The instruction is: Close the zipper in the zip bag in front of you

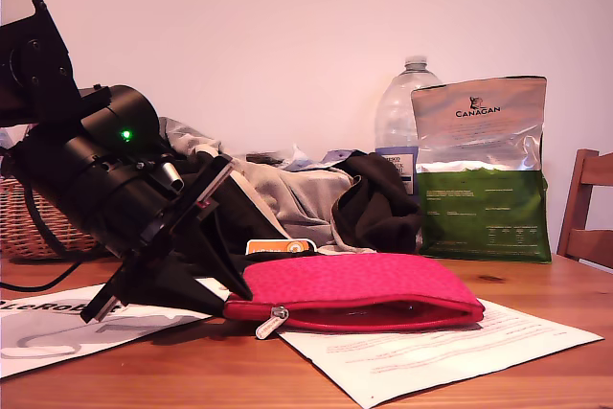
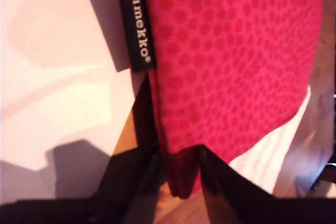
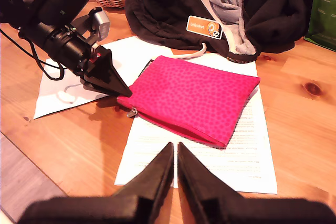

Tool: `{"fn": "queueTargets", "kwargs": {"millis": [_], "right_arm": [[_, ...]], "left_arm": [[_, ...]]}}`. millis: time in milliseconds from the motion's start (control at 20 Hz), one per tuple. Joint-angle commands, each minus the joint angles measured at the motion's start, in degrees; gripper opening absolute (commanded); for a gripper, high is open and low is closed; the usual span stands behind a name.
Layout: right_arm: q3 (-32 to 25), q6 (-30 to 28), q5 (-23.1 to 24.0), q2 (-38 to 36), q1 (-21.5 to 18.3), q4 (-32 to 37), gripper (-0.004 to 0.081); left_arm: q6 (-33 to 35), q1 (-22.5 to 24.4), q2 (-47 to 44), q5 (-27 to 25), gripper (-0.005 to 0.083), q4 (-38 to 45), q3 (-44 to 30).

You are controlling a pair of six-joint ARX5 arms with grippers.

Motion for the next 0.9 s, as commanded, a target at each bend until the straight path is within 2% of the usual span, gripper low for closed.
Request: {"fn": "queueTargets", "kwargs": {"millis": [0, 200, 450, 750, 850], "right_arm": [[-0.1, 0.0, -0.3, 0.2, 0.3, 0.7, -0.0011], [-0.1, 0.0, -0.4, 0.2, 0.3, 1.8, -0.0011], [-0.1, -1.8, -0.7, 0.2, 0.3, 2.1, -0.0011], [-0.1, -6.9, -5.0, 0.2, 0.3, 6.8, -0.001], [-0.1, -11.4, -5.8, 0.3, 0.3, 9.2, 0.0024]], "left_arm": [[0.2, -0.1, 1.1, 2.2, -0.0021, 1.9, 0.2], [-2.0, 0.1, 1.0, 10.8, -0.0021, 4.3, 1.0], [-4.4, 0.6, 1.0, 16.1, -0.0021, 4.4, 2.3], [-5.3, 1.9, -0.9, 18.4, -0.0021, 4.3, 3.9], [-5.3, 2.1, -3.0, 19.4, -0.0021, 4.3, 4.0]]}}
